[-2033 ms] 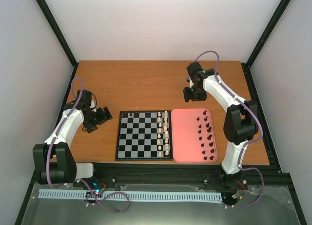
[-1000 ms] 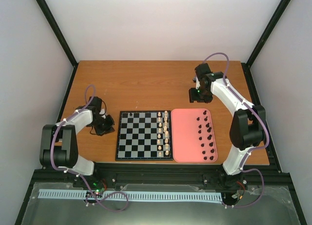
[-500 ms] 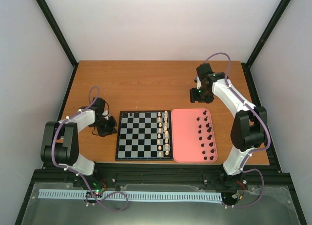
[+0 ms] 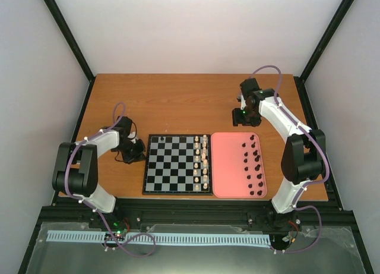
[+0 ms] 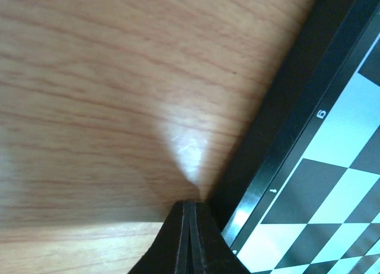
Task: Set up the chess pieces on the board
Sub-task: Move the chessboard to the center of the board, then pick up the chess piece from the storage box.
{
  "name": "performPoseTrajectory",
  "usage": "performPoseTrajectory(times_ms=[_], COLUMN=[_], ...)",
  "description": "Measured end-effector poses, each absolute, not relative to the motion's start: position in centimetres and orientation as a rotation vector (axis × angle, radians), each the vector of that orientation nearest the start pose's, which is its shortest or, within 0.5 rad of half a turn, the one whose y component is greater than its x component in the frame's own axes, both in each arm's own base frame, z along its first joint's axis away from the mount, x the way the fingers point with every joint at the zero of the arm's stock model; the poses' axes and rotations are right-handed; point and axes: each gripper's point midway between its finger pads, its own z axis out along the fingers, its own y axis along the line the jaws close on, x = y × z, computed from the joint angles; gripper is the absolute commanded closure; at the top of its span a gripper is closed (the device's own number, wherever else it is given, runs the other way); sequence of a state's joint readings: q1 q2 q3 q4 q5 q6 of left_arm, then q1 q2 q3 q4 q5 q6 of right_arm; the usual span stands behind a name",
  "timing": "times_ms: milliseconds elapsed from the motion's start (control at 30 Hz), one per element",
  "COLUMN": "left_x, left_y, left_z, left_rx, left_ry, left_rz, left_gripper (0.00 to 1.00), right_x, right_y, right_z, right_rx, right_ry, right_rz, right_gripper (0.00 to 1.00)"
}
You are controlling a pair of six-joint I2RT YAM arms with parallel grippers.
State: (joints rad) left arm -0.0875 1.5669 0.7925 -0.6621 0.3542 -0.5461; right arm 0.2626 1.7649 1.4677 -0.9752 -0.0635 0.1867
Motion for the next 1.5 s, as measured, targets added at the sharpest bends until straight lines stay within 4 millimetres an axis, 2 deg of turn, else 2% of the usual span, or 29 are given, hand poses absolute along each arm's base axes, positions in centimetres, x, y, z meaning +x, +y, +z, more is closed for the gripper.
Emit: performPoseTrajectory(times_ms=[567,767,867,1033,1067,1200,1367,1500], left_x=[27.2,27.5,27.6,28.5,28.7,29.8,32.3,33.4], left_y=[-10.9,-11.7,-11.8,-11.6,-11.4,-10.5,-8.7,-6.5], left_z=[1.6,1.6,1.6,2.8,3.1,5.3,10.2,11.6], left_rx=[-0.552,-0.515,-0.494,-0.425,-0.412,-0.387,-0.4,-0.45], left_ry=[3.031,3.044,3.051,3.049,3.051,3.021,2.886,2.834], left_rz=[-0.64,-0.654,-0.648,-0.596,-0.577,-0.514,-0.5,-0.472], left_gripper=[0.99,0.97,0.7,0.05,0.01,0.0,0.0,0.0], right_x=[37.5,37.3,37.1,36.0,35.6,33.6,32.1,31.5], right_y=[10.9,9.8,9.3,9.1,9.0,8.5,7.6,7.0], right_z=[11.7,11.2,11.2,11.0,10.9,10.3,9.6,9.1], right_rx=[-0.118,-0.081,-0.067,-0.064,-0.062,-0.057,-0.045,-0.024], right_ry=[2.874,2.891,2.893,2.907,2.913,2.954,2.999,3.019], right_rz=[0.173,0.164,0.16,0.159,0.157,0.143,0.088,0.038], right_gripper=[0.37,0.37,0.37,0.38,0.38,0.38,0.38,0.39])
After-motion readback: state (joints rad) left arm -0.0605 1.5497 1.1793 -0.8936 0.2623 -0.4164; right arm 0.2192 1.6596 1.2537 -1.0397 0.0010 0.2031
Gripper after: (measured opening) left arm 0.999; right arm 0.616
